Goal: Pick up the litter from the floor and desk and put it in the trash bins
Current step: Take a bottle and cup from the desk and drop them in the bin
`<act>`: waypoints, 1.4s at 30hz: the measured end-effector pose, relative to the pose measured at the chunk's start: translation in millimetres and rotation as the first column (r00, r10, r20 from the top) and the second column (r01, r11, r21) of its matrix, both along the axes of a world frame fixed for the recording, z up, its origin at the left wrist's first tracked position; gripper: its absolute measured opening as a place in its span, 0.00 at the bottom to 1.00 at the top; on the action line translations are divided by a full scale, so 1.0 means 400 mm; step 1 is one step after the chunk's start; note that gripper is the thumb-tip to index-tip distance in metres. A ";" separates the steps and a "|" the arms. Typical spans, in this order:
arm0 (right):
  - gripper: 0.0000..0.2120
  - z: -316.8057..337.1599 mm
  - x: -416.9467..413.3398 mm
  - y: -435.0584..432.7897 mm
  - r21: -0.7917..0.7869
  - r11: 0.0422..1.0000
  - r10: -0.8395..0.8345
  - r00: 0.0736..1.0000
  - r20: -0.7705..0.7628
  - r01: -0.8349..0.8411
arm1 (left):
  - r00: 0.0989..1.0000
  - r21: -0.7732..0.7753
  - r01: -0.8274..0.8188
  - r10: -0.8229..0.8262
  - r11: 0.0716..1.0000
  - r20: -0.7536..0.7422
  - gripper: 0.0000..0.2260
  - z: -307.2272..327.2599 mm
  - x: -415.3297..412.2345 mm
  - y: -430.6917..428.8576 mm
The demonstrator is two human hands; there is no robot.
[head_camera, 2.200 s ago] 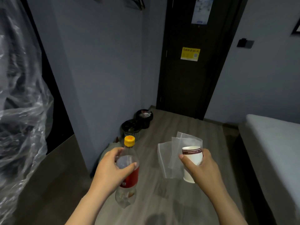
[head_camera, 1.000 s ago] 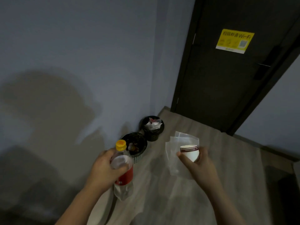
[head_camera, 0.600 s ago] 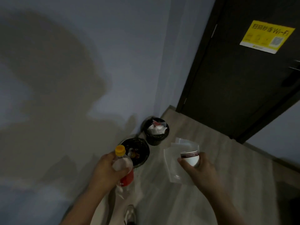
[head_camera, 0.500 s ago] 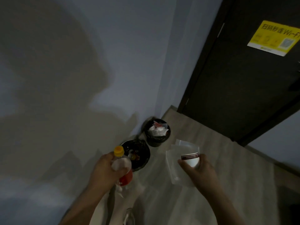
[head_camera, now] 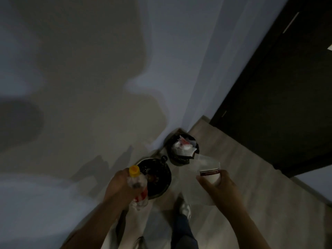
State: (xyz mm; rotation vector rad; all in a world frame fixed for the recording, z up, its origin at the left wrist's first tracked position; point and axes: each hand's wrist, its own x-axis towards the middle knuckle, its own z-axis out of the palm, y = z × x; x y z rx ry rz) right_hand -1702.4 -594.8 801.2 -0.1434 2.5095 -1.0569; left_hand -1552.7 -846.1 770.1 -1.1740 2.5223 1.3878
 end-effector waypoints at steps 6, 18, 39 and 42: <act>0.27 -0.069 -0.219 -0.058 0.011 0.997 0.078 0.996 0.039 -0.079 | 0.998 0.117 -0.023 0.030 0.993 -0.060 0.03 -0.066 -0.140 -0.021; 0.27 -0.261 -0.574 -0.164 0.116 0.920 0.341 0.912 0.229 -0.374 | 0.906 0.011 -0.402 0.396 0.916 0.150 0.15 -0.313 -0.360 0.000; 0.29 -0.787 -0.665 -0.213 0.227 0.882 0.349 0.895 0.277 -0.414 | 0.885 -0.057 -0.307 0.307 0.950 0.349 0.14 -0.870 -0.475 -0.072; 0.34 -0.823 -0.668 -0.214 0.251 0.871 0.357 0.894 0.270 -0.423 | 0.890 -0.037 -0.285 0.278 0.958 0.362 0.15 -0.887 -0.487 -0.075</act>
